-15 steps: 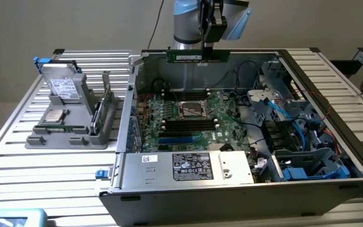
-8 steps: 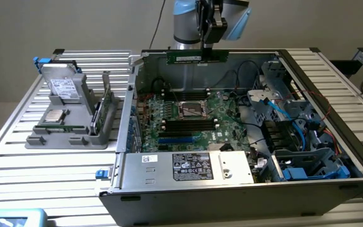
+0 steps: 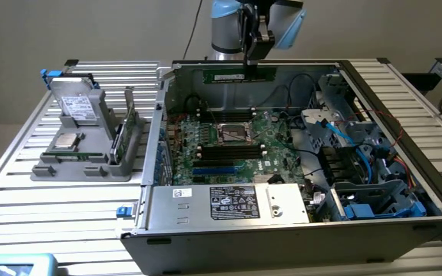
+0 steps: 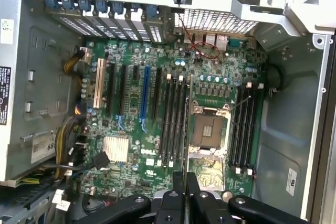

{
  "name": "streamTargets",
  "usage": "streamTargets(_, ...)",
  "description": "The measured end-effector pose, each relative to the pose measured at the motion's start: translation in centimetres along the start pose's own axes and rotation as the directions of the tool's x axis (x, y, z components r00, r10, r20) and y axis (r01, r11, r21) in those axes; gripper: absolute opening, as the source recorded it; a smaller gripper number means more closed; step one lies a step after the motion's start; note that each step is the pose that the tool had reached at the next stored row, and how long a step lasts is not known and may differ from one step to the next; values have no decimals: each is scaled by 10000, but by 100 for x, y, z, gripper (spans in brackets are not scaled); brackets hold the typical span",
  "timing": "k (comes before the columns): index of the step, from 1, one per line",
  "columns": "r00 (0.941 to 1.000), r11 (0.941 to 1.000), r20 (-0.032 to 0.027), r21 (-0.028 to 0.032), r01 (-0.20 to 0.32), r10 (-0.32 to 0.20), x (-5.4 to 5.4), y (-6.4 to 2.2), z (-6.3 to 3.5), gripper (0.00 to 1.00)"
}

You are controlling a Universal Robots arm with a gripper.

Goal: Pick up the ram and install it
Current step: 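Insert the ram into the slot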

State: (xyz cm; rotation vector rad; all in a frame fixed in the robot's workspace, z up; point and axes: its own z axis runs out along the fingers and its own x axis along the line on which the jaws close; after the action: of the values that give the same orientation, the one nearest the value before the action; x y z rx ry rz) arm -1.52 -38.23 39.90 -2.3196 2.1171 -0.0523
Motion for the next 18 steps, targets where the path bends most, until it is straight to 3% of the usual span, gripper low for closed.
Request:
streamTargets(8, 9994, 9994, -6, -16, -351, 351, -18, 1, 132, 13)
streamTargets(12, 9992, 9992, -8, -17, -389, 389, -19, 2, 140, 13)
streamTargets(13, 9992, 9992, -28, -18, -394, 394, -24, 3, 146, 13)
streamTargets(15, 9991, 9992, -123, -23, -395, 395, -37, 1, 161, 13)
streamTargets(18, 9986, 9992, -357, -35, -395, 393, -51, 0, 173, 13)
